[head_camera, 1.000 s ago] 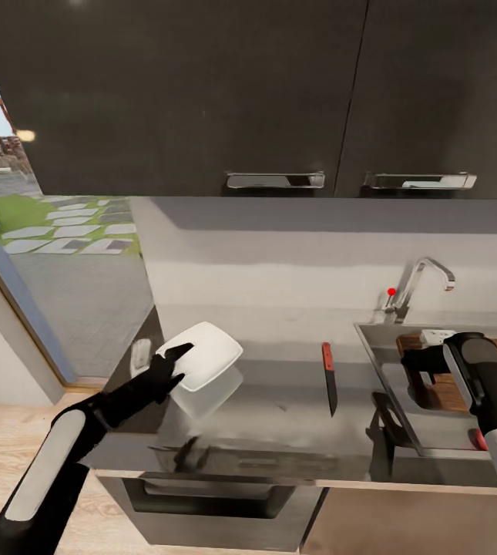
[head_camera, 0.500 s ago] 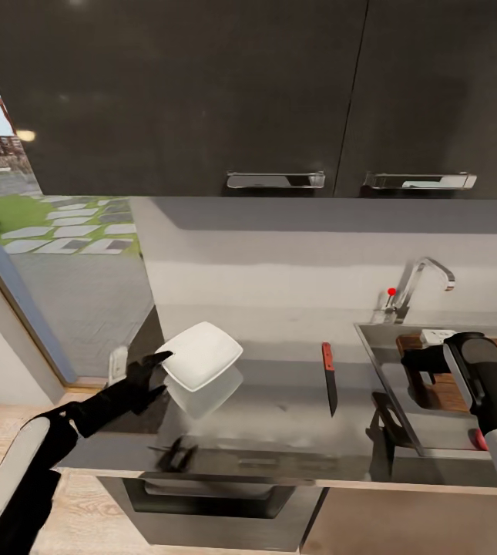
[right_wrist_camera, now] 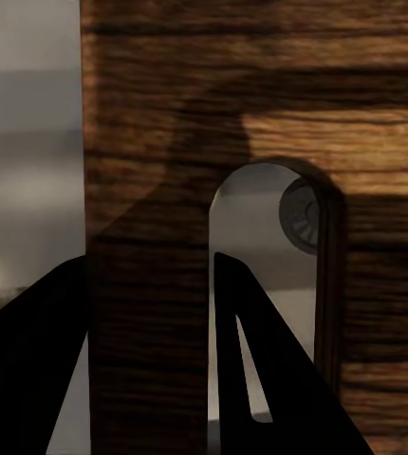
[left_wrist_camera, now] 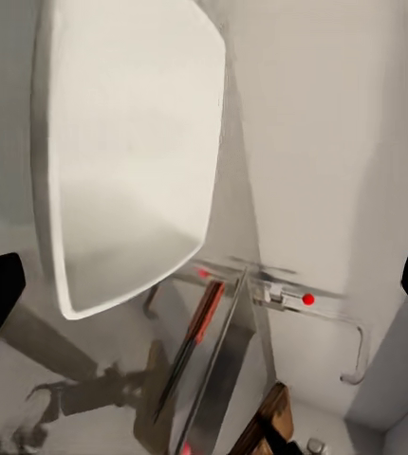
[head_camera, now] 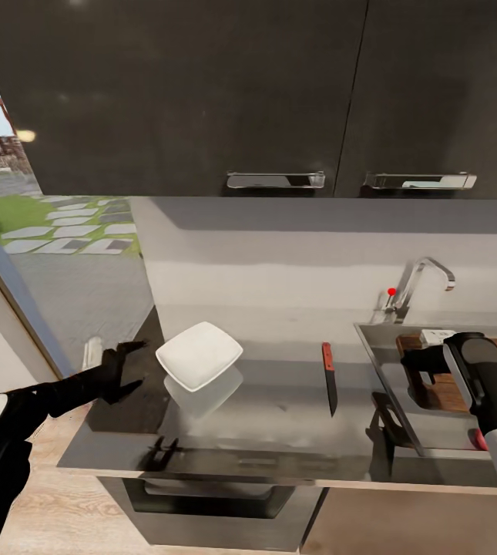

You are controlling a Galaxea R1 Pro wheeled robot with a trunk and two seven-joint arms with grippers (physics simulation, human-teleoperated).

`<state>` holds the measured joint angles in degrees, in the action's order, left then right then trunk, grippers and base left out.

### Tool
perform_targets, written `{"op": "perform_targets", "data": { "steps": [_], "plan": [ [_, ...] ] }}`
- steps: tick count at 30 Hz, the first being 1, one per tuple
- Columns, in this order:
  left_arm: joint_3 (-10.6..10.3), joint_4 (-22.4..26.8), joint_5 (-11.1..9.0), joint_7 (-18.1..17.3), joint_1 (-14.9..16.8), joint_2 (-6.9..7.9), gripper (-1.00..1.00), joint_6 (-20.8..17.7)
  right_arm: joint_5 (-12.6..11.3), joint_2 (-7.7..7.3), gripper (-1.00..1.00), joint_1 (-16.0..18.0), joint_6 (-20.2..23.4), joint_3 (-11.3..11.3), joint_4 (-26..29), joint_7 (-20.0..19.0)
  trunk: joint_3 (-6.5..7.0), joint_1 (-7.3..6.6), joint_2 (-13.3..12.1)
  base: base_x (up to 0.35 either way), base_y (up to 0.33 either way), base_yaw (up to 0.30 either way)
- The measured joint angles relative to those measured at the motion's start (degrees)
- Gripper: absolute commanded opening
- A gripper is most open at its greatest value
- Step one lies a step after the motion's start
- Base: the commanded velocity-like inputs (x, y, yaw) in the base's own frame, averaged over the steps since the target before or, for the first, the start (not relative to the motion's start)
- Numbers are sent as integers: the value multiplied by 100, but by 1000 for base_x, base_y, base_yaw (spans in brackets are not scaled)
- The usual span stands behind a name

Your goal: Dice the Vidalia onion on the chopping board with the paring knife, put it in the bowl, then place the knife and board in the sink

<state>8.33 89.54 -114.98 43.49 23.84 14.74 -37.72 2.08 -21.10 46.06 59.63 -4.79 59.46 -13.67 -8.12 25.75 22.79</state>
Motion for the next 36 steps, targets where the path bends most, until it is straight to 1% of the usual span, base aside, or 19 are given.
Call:
{"op": "perform_targets", "data": {
  "steps": [2,4,5,7,9,11,14,15,17,19,23,24,27,32,36],
  "plan": [
    [-93,-99,6,224,257,-31,100,18,1,0,-100,-2,0,0,0,0,0,0,0,0,0,0],
    [-213,-208,6,528,520,-105,100,42,1,1,-100,-4,-4,0,0,0,0,0,0,0,0,0],
    [-234,-232,9,585,574,-129,100,45,1,1,-100,-2,-5,0,0,1,0,0,0,0,0,0],
    [-310,-396,23,723,767,-240,100,55,1,1,-100,0,-7,0,0,1,0,0,0,0,0,0],
    [-407,-609,131,786,948,-325,100,59,0,1,-100,0,-7,0,0,2,0,0,0,0,0,0],
    [-527,-886,416,869,1222,-477,100,63,0,1,-100,1,-5,0,0,6,0,0,-1,0,0,0],
    [-601,-1316,873,1058,1586,-789,100,79,1,1,-100,-1,-6,0,0,9,0,0,0,0,0,0],
    [-611,-1426,982,1158,1690,-867,100,82,1,1,-100,0,-4,0,0,9,0,0,0,0,0,0],
    [-621,-1529,1082,1298,1786,-944,100,85,1,1,-100,1,-5,0,0,9,0,0,0,0,0,0],
    [-626,-1607,1144,1402,1847,-987,100,87,2,1,-100,-1,-4,0,0,9,0,0,0,0,0,0],
    [-627,-1654,1174,1519,1879,-1009,100,83,1,1,-100,-2,-3,0,0,12,0,0,0,0,0,0],
    [-625,-1660,1176,1597,1885,-1008,100,83,2,1,-100,-2,-5,0,0,11,0,0,0,0,0,0],
    [-615,-1666,1129,1893,1921,-988,100,74,3,1,-100,-3,-4,0,0,12,0,0,0,0,0,0],
    [-599,-1668,1083,2256,1996,-975,100,65,3,1,-100,-4,-9,0,0,17,0,0,0,0,0,0],
    [-575,-1788,1077,2420,2005,-968,100,59,4,1,-100,-5,-7,0,0,18,0,0,0,0,0,0]
  ]
}}
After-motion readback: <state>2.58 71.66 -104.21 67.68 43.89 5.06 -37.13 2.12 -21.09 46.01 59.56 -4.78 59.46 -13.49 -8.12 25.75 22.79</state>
